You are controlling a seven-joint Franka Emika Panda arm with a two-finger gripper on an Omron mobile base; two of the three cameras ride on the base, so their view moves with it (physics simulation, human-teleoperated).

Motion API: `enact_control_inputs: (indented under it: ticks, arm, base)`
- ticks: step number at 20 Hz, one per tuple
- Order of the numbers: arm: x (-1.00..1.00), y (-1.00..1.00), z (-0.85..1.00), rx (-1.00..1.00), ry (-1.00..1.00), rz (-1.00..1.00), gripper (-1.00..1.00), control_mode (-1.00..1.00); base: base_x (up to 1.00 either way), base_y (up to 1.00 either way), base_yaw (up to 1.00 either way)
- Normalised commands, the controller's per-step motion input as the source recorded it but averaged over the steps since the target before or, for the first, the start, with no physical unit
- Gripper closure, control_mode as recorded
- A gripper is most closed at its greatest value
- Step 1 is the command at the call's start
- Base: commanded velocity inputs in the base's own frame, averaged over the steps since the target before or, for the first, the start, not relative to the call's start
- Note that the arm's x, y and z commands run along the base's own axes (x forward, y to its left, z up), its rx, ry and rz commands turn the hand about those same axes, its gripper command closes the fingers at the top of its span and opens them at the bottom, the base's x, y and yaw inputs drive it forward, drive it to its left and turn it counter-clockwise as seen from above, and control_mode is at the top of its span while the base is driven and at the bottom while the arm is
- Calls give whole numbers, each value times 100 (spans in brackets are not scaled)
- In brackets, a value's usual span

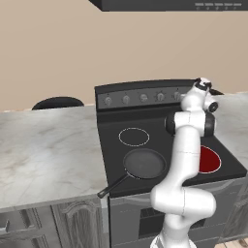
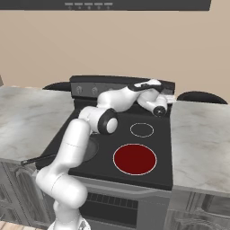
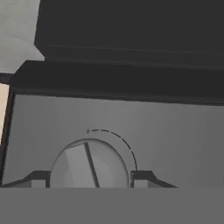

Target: Turn off the front right burner of the stove.

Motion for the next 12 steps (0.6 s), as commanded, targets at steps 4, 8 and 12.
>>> enact_control_inputs:
  ticks: [4, 8, 12]
  arm:
    - [-2, 0, 36, 47, 0, 0, 100, -100]
    - [-1, 0, 35, 47, 0, 0, 100, -100]
    - [0, 0, 32, 45, 0, 0, 100, -100]
  base:
    - [0, 0, 0]
    - [0, 0, 0]
    - [0, 0, 0]
